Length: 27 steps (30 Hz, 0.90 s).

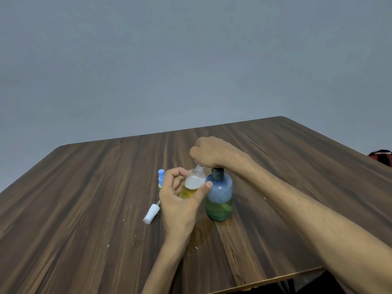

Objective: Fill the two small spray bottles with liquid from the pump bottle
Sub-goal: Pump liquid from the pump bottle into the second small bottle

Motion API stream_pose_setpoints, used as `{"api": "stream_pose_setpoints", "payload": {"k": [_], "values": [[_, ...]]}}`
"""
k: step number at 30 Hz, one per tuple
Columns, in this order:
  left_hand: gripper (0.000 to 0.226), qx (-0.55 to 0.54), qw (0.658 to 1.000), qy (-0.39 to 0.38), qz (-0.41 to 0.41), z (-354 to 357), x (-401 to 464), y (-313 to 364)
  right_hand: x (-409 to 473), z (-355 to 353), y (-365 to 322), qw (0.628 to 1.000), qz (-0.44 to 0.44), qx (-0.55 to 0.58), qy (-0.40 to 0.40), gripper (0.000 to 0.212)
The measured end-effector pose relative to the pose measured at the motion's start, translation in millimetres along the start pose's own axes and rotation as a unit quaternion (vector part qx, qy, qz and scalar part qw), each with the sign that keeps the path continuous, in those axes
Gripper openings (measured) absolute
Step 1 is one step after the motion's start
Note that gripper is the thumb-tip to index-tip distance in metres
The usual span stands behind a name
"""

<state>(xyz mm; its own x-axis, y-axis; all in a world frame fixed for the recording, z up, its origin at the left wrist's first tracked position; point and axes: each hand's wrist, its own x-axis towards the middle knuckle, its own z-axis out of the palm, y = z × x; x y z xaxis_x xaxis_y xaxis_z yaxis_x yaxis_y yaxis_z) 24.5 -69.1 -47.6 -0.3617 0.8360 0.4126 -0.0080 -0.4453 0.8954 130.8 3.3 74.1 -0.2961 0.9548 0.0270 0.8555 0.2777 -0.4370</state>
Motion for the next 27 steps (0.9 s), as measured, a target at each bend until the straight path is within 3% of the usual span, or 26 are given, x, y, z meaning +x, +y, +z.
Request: {"api": "stream_pose_setpoints", "payload": {"k": [4, 19, 27], "values": [[0.049, 0.0, 1.0, -0.005, -0.002, 0, 0, -1, 1, -3, -1, 0.999, -0.016, 0.003, 0.029, 0.029], [0.053, -0.008, 1.0, 0.0, -0.003, 0, 1, -2, 3, 1, 3, 1.0, -0.011, 0.0, 0.019, 0.028], [0.048, -0.007, 1.0, -0.005, -0.009, 1, 0, -1, 6, -9, 0, 0.998, -0.016, 0.051, -0.029, 0.034]]}}
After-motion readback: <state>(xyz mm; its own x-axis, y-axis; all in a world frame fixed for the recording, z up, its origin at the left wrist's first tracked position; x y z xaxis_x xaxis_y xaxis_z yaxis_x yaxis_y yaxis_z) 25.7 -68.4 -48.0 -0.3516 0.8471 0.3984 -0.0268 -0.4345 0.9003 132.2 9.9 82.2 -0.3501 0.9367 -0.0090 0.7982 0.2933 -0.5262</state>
